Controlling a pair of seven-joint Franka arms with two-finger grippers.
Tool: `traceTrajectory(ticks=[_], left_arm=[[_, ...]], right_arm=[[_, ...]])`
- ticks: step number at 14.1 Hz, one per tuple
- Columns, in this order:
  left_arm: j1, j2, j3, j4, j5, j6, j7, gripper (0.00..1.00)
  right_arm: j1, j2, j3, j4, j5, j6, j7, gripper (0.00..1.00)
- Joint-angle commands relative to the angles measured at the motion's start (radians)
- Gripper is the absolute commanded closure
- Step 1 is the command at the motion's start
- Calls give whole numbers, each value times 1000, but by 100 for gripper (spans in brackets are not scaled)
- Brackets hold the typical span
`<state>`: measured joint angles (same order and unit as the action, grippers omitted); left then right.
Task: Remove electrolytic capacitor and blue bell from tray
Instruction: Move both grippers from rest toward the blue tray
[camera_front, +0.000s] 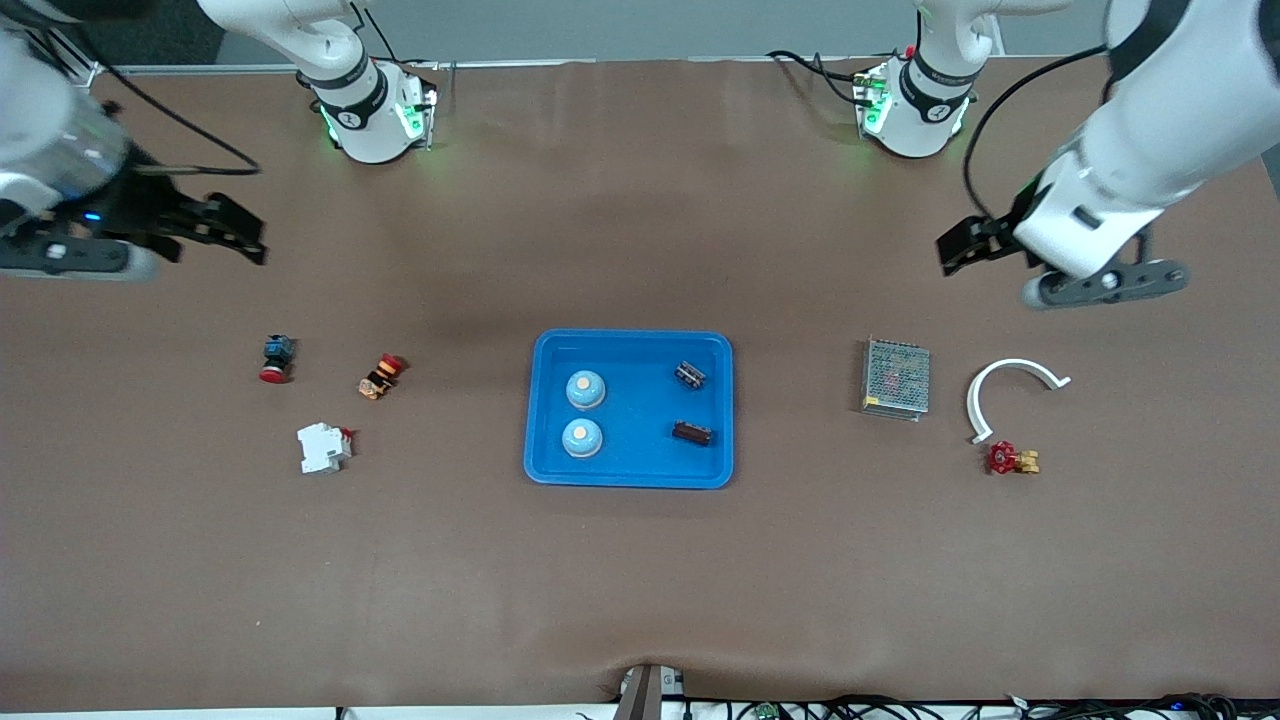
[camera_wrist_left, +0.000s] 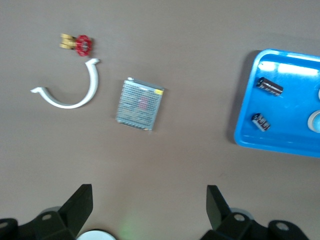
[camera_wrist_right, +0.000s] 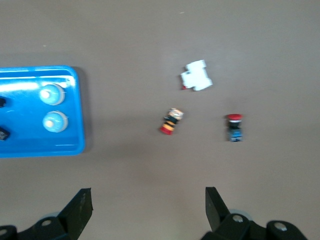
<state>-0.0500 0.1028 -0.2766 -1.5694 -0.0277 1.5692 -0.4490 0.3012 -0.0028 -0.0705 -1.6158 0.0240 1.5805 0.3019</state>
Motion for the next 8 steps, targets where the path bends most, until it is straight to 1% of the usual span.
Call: traceTrajectory(ticks=[1,4,7,8], left_arm=[[-22,67,-58,-6,-1,81,-145,0],[-120,167,-58,-6,5,196,-340,0],[-212,286,-59,-1,81,320,-534,0],[-228,320,-59,-1,81,365,-581,0]], right_arm=[[105,72,-11,10,-1,61,109,0],[182,148,-12,7,75,148,234,0],[266,252,-12,5,79,225,270,0],[289,285,-12,5,79,275,270,0]])
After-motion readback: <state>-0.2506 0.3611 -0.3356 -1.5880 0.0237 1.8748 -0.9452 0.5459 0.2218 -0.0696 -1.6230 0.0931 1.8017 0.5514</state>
